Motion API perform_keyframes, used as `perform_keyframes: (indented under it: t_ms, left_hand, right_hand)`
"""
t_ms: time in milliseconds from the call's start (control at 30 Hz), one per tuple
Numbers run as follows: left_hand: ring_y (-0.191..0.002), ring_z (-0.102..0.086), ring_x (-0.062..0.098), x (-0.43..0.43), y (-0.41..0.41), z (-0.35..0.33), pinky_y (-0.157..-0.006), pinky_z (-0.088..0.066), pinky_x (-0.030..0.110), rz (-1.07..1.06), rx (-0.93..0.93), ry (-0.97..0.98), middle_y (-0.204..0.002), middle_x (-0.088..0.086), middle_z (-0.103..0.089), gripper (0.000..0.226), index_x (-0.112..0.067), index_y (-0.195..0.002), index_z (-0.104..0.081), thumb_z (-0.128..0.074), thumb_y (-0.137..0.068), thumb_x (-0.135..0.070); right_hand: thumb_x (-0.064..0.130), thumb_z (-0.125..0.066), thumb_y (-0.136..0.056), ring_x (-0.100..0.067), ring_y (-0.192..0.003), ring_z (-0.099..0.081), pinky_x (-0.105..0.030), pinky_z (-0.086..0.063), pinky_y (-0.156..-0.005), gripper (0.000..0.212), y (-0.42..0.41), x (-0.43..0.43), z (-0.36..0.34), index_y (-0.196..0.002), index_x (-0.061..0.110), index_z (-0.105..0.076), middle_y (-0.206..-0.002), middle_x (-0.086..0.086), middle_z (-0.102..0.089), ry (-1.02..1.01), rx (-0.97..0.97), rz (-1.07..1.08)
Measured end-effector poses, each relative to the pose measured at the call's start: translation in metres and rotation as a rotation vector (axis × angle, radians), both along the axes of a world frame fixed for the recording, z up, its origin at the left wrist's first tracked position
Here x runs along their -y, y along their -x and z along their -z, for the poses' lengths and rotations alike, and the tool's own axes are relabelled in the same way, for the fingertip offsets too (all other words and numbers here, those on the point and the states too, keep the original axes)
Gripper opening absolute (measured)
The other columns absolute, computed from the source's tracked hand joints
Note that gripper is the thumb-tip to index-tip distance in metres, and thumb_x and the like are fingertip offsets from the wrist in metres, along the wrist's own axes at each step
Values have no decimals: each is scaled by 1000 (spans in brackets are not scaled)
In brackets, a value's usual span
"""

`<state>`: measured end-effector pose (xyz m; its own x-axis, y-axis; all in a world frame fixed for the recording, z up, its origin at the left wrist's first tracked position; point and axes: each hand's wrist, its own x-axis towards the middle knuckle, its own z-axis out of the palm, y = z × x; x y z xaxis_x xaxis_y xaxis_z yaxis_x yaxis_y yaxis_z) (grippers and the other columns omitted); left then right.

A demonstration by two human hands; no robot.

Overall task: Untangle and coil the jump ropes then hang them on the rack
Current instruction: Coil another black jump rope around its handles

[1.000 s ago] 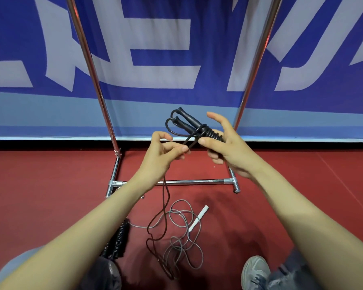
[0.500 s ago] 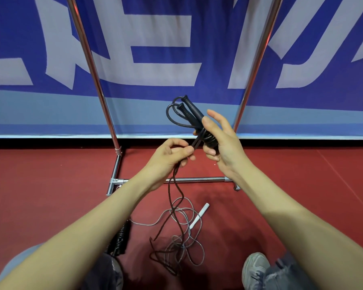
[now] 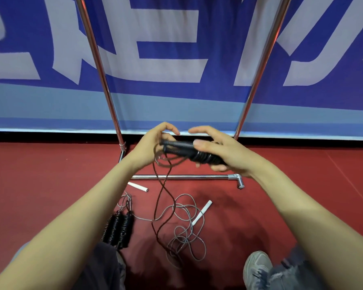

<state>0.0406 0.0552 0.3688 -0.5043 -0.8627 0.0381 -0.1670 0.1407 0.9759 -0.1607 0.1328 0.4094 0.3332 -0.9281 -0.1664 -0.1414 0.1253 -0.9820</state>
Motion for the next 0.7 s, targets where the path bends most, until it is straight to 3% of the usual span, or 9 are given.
perform_keyframes:
  t_ms: [100, 167, 267, 333, 400, 467, 533, 633, 700]
  left_hand:
    - [-65, -62, 12, -4, -1, -17, -69, -47, 19, 39, 41, 11, -71, 4, -72, 33, -12, -98, -55, -75, -76, 2]
    - [-68, -64, 13, -10, 4, -24, -72, -47, 16, 34, 71, 57, -74, 9, -73, 40, -11, -100, -54, -81, -71, -1]
    - [-67, -65, 11, -21, 14, -25, -68, -46, 16, -68, 39, 115, -77, 8, -75, 36, -13, -96, -54, -81, -73, -4]
    - [-61, -61, 4, -29, 22, -22, -62, -43, 14, -96, -2, 151, -84, 5, -76, 30, -18, -92, -54, -77, -77, -5]
    - [-55, -55, 0, -40, 32, -19, -57, -40, 11, -62, 6, 208, -95, 2, -75, 25, -20, -91, -54, -72, -83, -6]
    - [-55, -52, -2, -46, 39, -16, -54, -38, 9, -57, -62, 199, -105, 3, -73, 23, -19, -94, -52, -66, -87, -2]
    - [-53, -48, 4, -46, 39, -14, -51, -37, 12, -127, -179, 160, -109, 0, -70, 24, -20, -99, -50, -64, -89, -3]
    - [-50, -42, 12, -42, 37, -14, -47, -34, 17, -246, -295, 81, -102, -1, -65, 29, -19, -105, -48, -68, -87, -8]
    - [-49, -41, 10, -45, 39, -15, -47, -33, 18, -217, -356, -24, -92, 6, -62, 26, -15, -106, -48, -66, -88, -8]
  right_hand:
    - [37, -61, -88, -18, -39, -48, -22, -37, -40, 53, 3, -1, 6, -135, 27, -37, -77, -10, -70, -36, -280, -152]
    - [39, -62, -89, -22, -54, -65, -28, -50, -50, 61, 3, -1, 15, -139, 30, -30, -88, -8, -70, -5, -430, -168]
    - [53, -61, -85, -16, -70, -69, -33, -55, -74, 65, 6, 7, 31, -140, 37, -32, -85, 1, -70, 186, -672, -3]
    - [56, -57, -85, -17, -82, -66, -36, -51, -83, 60, 9, 15, 39, -139, 44, -34, -89, 7, -70, 283, -731, 148]
    - [44, -56, -91, -20, -87, -63, -37, -50, -84, 45, 8, 20, 45, -134, 42, -43, -97, 4, -69, 343, -668, 258]
    - [27, -56, -95, -14, -69, -60, -31, -50, -66, 33, 4, 22, 44, -126, 35, -51, -80, 0, -65, 368, -481, 349]
    - [22, -59, -94, -11, -59, -57, -28, -44, -49, 31, 2, 21, 35, -122, 30, -48, -70, 1, -61, 341, -254, 427]
    - [19, -67, -89, -14, -60, -60, -25, -41, -44, 35, 2, 20, 22, -118, 19, -47, -70, 1, -65, 295, -26, 509]
    - [16, -68, -88, -16, -61, -60, -24, -40, -44, 32, 1, 18, 19, -115, 21, -51, -70, 1, -66, 285, 85, 519]
